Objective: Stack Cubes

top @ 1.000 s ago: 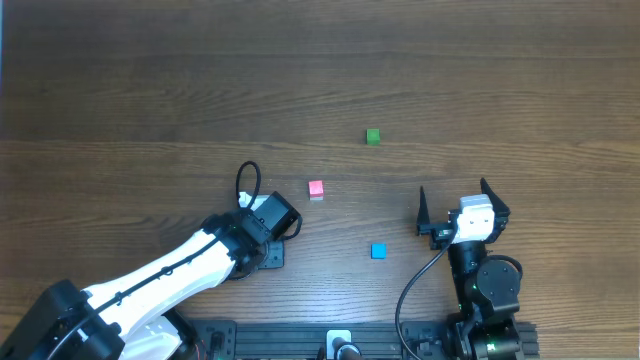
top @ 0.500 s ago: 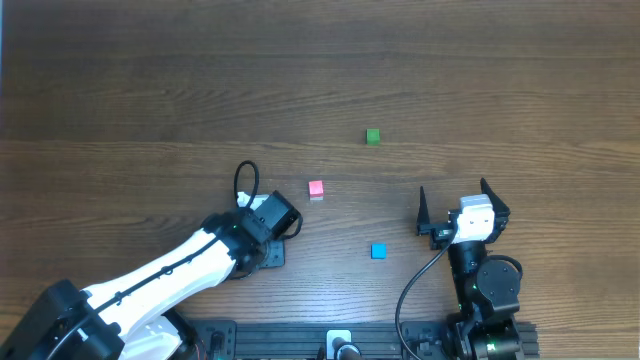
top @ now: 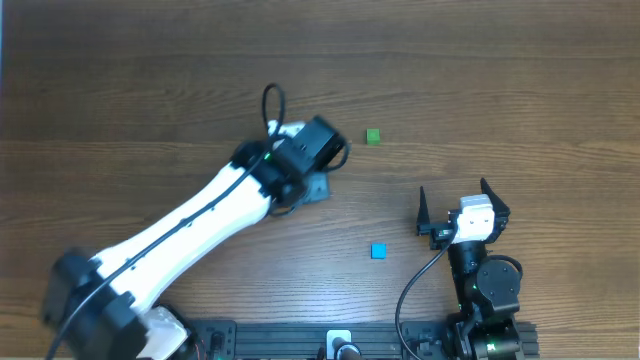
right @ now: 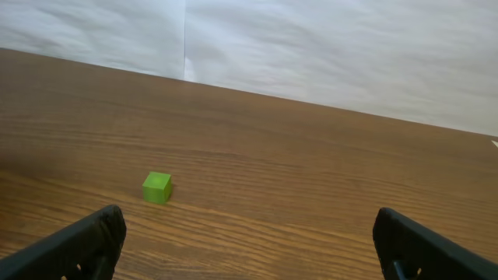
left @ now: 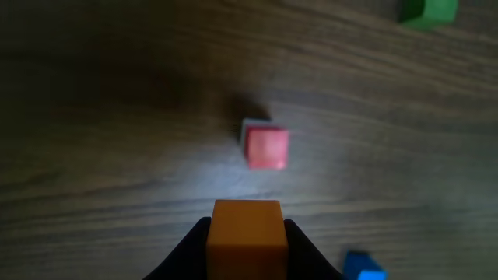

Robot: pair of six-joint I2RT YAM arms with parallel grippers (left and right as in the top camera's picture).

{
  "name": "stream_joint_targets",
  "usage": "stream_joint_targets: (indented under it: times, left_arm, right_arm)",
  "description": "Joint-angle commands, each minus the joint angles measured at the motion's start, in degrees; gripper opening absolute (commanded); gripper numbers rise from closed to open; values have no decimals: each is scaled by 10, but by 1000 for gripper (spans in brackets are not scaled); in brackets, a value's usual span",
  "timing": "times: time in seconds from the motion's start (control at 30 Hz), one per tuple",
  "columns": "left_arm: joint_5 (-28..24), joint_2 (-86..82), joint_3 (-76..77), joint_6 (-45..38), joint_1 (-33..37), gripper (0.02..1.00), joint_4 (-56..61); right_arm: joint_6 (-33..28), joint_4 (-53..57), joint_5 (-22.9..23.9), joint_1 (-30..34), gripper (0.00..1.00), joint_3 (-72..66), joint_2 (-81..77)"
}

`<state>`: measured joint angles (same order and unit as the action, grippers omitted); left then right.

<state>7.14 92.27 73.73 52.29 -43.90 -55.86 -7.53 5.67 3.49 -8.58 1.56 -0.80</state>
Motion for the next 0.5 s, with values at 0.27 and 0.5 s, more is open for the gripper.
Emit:
stream_joint_targets:
  times: [0.27,0.5]
  left_arm:
    - [0,135,88,9,2,40,-12]
    - [-2,137,88,9,-2,40,-12]
  right_arm:
    - [2,-1,-5,-2,991,-5,5]
    - [2,-1,-5,-2,993,-5,5]
